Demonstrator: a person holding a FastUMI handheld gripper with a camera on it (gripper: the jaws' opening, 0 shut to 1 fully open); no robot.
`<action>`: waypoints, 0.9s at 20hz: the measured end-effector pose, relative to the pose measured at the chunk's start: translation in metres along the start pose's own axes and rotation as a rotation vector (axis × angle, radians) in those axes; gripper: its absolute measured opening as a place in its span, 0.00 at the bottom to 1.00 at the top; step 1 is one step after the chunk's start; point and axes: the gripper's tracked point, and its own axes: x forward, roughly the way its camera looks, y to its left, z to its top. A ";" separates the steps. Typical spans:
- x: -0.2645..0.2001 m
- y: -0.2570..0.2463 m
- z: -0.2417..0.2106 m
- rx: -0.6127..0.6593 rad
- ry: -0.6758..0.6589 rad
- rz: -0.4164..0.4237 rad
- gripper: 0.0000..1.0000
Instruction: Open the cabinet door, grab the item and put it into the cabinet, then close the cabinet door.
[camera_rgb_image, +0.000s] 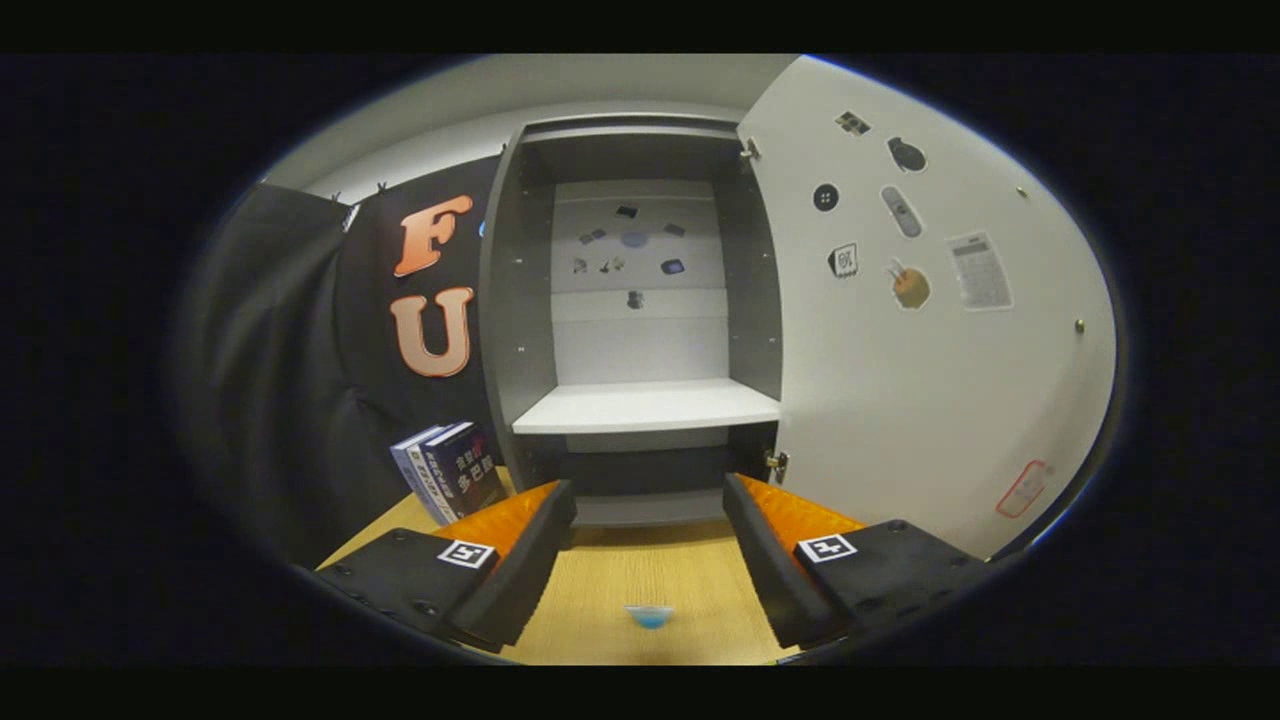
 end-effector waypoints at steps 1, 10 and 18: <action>0.006 0.003 -0.015 -0.001 0.022 -0.002 0.95; 0.039 -0.012 -0.135 -0.033 0.203 -0.072 0.96; 0.061 -0.023 -0.222 0.015 0.371 -0.089 0.96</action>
